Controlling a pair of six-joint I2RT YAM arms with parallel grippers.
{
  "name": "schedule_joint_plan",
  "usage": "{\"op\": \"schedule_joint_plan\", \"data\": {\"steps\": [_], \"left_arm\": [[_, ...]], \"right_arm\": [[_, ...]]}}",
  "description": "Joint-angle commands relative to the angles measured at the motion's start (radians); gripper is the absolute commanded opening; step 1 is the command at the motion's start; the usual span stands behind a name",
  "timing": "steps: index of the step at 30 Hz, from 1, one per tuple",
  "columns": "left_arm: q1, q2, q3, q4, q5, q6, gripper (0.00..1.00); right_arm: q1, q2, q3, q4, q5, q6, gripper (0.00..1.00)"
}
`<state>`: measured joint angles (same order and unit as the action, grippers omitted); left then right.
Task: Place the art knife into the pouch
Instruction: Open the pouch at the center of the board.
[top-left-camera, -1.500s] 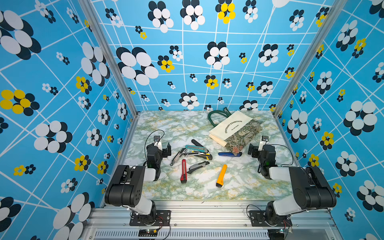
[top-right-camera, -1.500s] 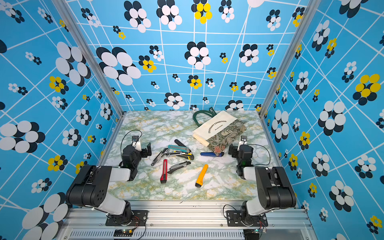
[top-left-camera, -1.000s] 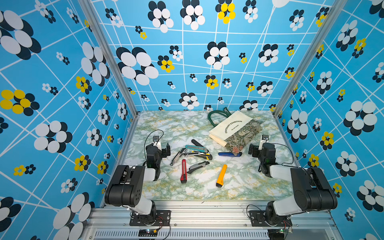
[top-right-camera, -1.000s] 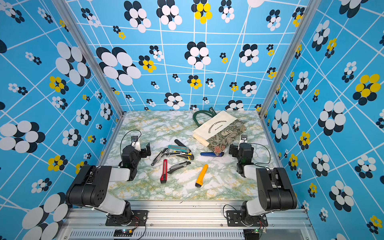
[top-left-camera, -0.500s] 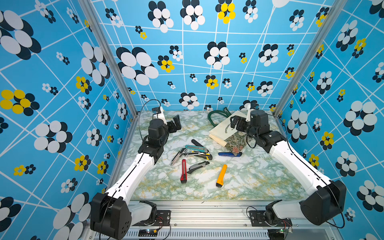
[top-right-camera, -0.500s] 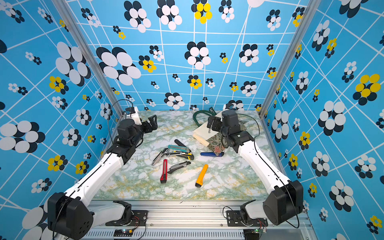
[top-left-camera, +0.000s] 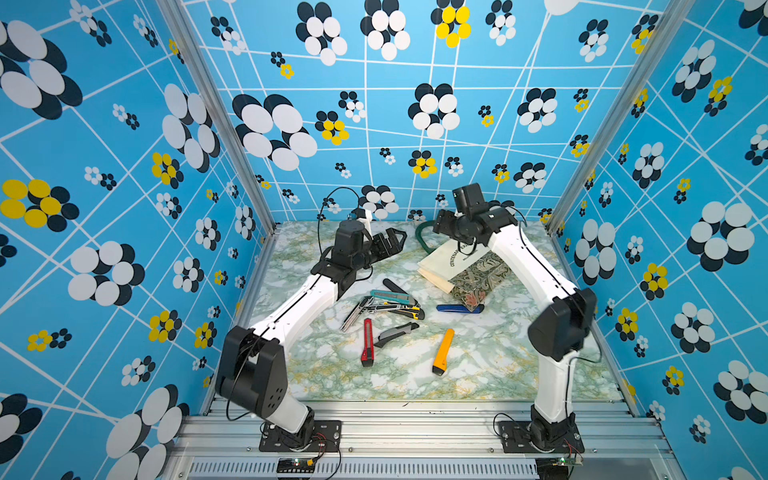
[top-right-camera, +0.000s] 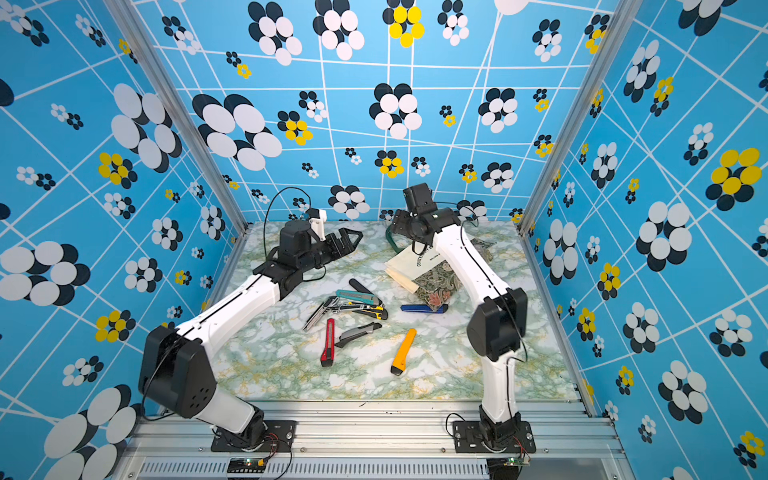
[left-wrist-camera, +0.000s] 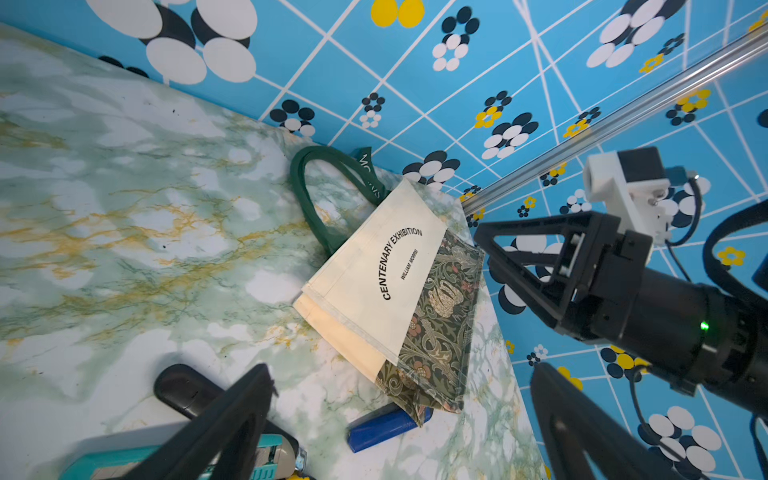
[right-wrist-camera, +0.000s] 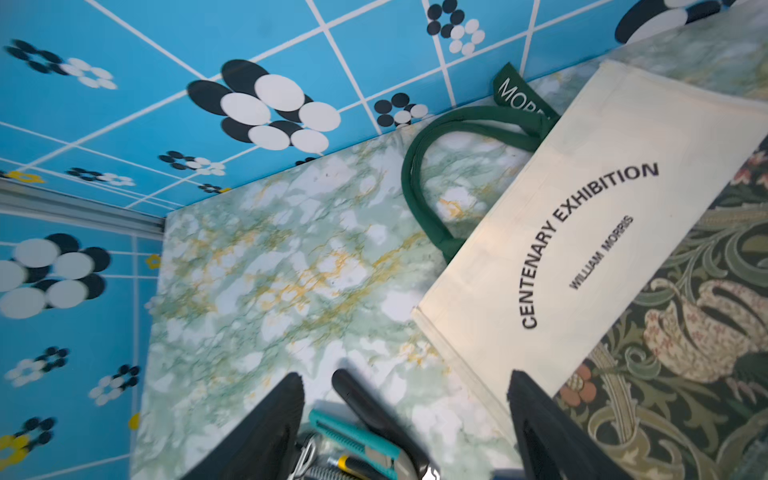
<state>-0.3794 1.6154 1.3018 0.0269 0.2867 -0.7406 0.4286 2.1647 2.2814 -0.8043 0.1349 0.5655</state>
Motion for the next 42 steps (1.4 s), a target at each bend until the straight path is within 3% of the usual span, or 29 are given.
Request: {"op": "schedule_joint_plan", "data": {"steps": [1,4,7,10,26,36,42], "left_arm": [[0.009,0.058,0.1,-0.195,-0.011,0.02,1.0],[0.012,0.079,0.149,-0.304,-0.042,0.042,1.0],[0.032,0.087,0.178,-0.387,-0.055,0.05,1.0],[0.04,0.071,0.175,-0.427,-0.081,0.071,1.0],[0.03,-0.054,0.096,-0.575,-0.271,0.067,0.99],[0.012,-0.149,0.019,-0.588,-0.37,0.012,1.0],[-0.006,-0.193,-0.032,-0.572,-0.412,-0.03,1.0]], "right_arm": [[-0.005,0.294,0.353,-0.258,0.131,-0.199,0.82],[-0.015,0.487,0.602,-0.26,0.151,-0.259,0.85],[-0.033,0.475,0.473,-0.153,0.158,-0.233,0.82],[-0.038,0.444,0.336,-0.031,0.084,-0.259,0.8],[-0.037,0.617,0.421,0.122,-0.077,-0.258,0.76],[-0.035,0.682,0.474,0.031,-0.164,-0.178,0.75],[-0.024,0.673,0.436,-0.129,-0.135,-0.207,0.47]]}}
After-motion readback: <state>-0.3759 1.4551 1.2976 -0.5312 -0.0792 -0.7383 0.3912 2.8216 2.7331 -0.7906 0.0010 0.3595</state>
